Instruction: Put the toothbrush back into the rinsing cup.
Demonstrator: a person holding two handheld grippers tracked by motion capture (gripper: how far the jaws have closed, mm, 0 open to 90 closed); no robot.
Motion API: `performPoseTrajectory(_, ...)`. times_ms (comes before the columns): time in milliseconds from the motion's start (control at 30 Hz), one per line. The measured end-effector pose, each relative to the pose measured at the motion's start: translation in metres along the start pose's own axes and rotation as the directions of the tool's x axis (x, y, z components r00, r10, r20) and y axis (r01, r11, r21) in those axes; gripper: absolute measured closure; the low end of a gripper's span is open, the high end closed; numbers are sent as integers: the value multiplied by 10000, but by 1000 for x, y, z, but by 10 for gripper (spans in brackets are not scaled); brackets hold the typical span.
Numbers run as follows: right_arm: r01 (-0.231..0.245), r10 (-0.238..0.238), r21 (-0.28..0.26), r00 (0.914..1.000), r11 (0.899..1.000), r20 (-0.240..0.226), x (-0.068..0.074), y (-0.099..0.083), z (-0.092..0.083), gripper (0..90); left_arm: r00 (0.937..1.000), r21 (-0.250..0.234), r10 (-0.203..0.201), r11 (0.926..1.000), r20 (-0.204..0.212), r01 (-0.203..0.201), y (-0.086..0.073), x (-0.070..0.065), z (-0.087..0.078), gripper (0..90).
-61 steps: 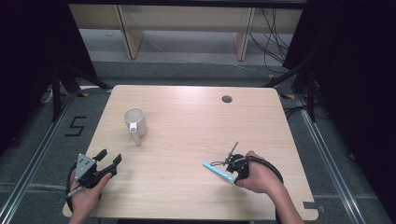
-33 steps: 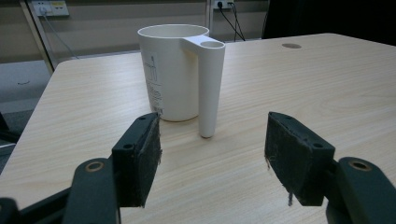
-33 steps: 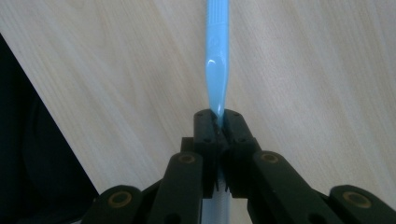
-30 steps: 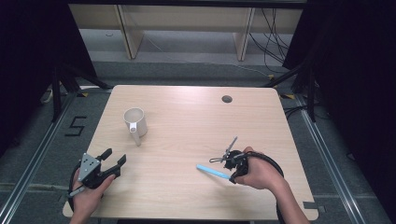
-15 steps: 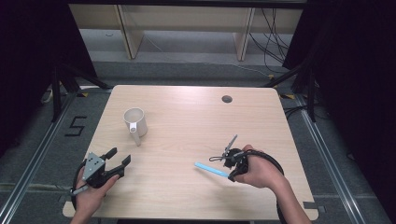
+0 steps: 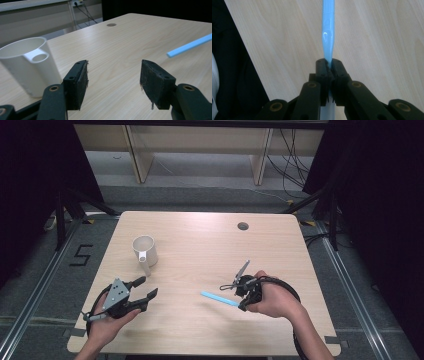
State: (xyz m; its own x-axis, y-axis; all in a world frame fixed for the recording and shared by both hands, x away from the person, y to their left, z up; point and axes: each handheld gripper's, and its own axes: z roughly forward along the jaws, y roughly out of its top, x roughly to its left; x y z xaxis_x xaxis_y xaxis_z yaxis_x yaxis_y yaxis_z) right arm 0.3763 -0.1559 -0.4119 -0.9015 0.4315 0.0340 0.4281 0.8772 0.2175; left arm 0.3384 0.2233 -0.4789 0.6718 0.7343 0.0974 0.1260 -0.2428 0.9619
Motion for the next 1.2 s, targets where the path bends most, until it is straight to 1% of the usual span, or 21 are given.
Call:
performPoseTrajectory(33,47,-47,11,10000,10000,2,1,4,-2,859,9999,-120,-60,9999,156,62,1,-2,3,388)
performPoseTrajectory(67,47,-47,11,10000,10000,2,1,4,-2,859,9997,-17,-89,10000,210,90,3,-3,4,388)
performPoseTrajectory(100,66,-67,-42,9998,10000,-169,2,8,-4,859,9991,-36,-82,10000,409,83,5,-5,7,388)
performPoseTrajectory(167,108,-109,-42,9998,9999,-147,2,10,-5,860,9987,-17,-48,10000,504,49,7,-6,9,389)
performPoseTrajectory(200,130,-131,-79,9998,9999,-150,3,12,-6,859,9982,25,0,10000,595,-1,8,-8,10,394)
performPoseTrajectory(267,215,-216,-68,9997,9997,-89,4,18,-7,859,9950,96,327,9994,939,-337,13,-13,14,398)
performPoseTrajectory(300,472,-472,-27,9989,9989,-45,4,21,-6,859,9930,113,455,9988,1089,-470,15,-14,16,400)
performPoseTrajectory(333,472,-472,-27,9989,9989,-45,4,21,-6,859,9930,113,455,9988,1089,-470,15,-14,16,401)
performPoseTrajectory(400,520,-519,148,9986,9985,-80,6,27,-6,859,9871,180,703,9971,1436,-736,17,-18,21,402)
performPoseTrajectory(433,351,-349,174,9993,9992,-146,8,29,-6,859,9854,268,788,9961,1508,-837,18,-19,22,403)
performPoseTrajectory(500,614,-613,181,9981,9979,-102,7,31,-6,860,9834,287,830,9956,1614,-888,19,-20,24,403)
performPoseTrajectory(633,843,-839,182,9963,9963,-202,8,35,-4,859,9732,448,975,9930,2084,-1091,21,-27,31,402)
performPoseTrajectory(667,660,-656,217,9977,9976,-164,9,35,-5,859,9697,501,995,9923,2231,-1134,22,-29,33,403)
performPoseTrajectory(733,842,-835,232,9961,9962,-286,10,38,-4,859,9618,610,1153,9891,2485,-1343,23,-32,37,403)
performPoseTrajectory(767,842,-835,232,9961,9962,-286,10,38,-4,859,9618,610,1153,9891,2485,-1343,23,-32,37,403)
performPoseTrajectory(800,841,-833,259,9961,9961,-303,10,39,-4,859,9573,615,1255,9873,2603,-1462,23,-33,40,403)
performPoseTrajectory(867,1023,-1015,232,9943,9945,-313,10,41,-4,859,9540,662,1270,9864,2716,-1502,23,-36,43,403)
performPoseTrajectory(933,913,-905,298,9955,9954,-293,12,44,-4,859,9491,777,1374,9831,2833,-1655,23,-36,46,403)
performPoseTrajectory(967,991,-981,323,9947,9946,-322,12,45,-4,859,9446,832,1423,9812,2958,-1739,23,-38,48,402)
performPoseTrajectory(1167,1043,-1032,243,9937,9943,-436,13,48,-4,860,9404,909,1442,9795,3081,-1800,21,-40,52,402)
performPoseTrajectory(1200,1189,-1179,197,9919,9927,-464,12,50,-4,859,9389,854,1457,9799,3118,-1804,20,-41,53,400)
